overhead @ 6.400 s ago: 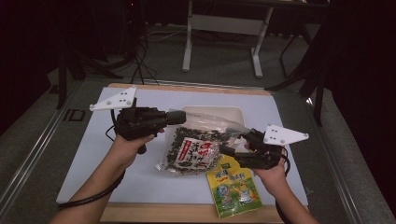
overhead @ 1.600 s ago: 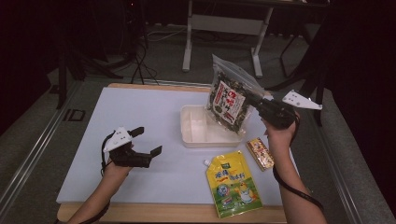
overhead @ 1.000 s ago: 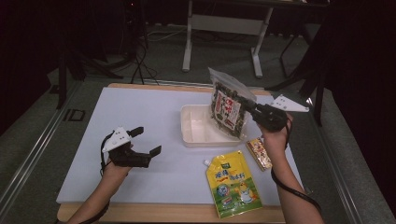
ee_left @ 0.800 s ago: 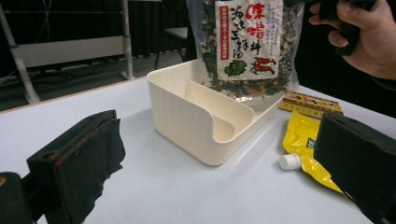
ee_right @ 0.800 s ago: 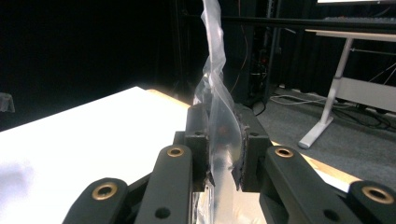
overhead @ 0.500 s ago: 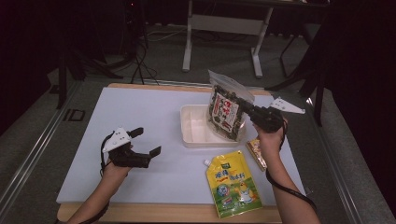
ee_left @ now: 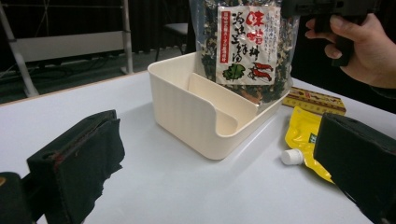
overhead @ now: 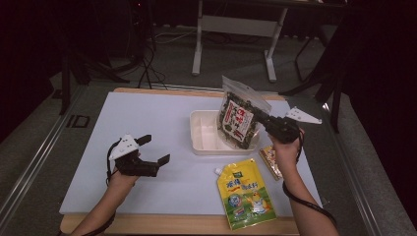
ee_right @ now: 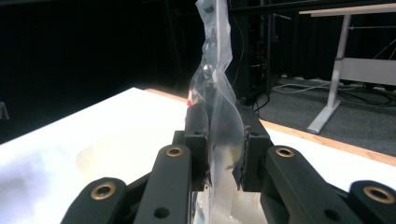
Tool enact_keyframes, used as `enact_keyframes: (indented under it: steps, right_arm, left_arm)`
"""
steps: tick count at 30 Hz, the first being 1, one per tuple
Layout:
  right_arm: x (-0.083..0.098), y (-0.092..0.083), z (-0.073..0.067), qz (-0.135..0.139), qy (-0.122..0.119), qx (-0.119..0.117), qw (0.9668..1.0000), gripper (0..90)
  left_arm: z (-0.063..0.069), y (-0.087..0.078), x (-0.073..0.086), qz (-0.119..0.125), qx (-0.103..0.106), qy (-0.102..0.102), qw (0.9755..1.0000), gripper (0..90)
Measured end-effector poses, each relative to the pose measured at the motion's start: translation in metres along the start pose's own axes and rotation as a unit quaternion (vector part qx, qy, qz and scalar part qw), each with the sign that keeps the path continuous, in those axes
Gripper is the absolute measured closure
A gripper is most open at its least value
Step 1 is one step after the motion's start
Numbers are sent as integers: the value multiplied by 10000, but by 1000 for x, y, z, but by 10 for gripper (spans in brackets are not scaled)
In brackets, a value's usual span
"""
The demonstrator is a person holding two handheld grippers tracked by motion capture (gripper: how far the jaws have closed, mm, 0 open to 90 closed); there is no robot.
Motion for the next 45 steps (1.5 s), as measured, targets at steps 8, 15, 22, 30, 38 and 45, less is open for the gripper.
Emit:
enact_keyframes:
  steps: [8, 15, 22, 30, 38, 45]
  right_arm:
    - [-6, 3, -5, -103, -200, 185, 9996, 732]
    - [-12, -5, -1, -154, -94, 261, 9995, 527]
    - [-26, -26, 2, -57, -179, 548, 9983, 360]
    - [-28, -55, -12, -152, -393, 503, 9978, 139]
    - [-16, -83, -26, -373, -537, 390, 9971, 147]
    - [-8, -92, -35, -606, -846, 151, 9945, 186]
  left_arm:
    - [2, 0, -2, 9, 27, 46, 10000, 7]
    - [2, -1, -2, 40, 2, 25, 10000, 8]
    - [3, 1, -1, 77, 49, 15, 10000, 8]
    - [6, 6, -1, 115, 218, 316, 9992, 13]
    - [11, 7, -3, 55, 314, 321, 9990, 13]
    - [19, 7, -4, 73, 515, 354, 9980, 12]
Point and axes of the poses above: each handheld gripper's, and its own axes: y roughly forward along the jaws, x roughly out of its underside, z roughly to its right, the point moved 4 cm from there along y, roughly forward along the jaws, and after that the axes turned 13 degrees about x, right-handed, at the moved point
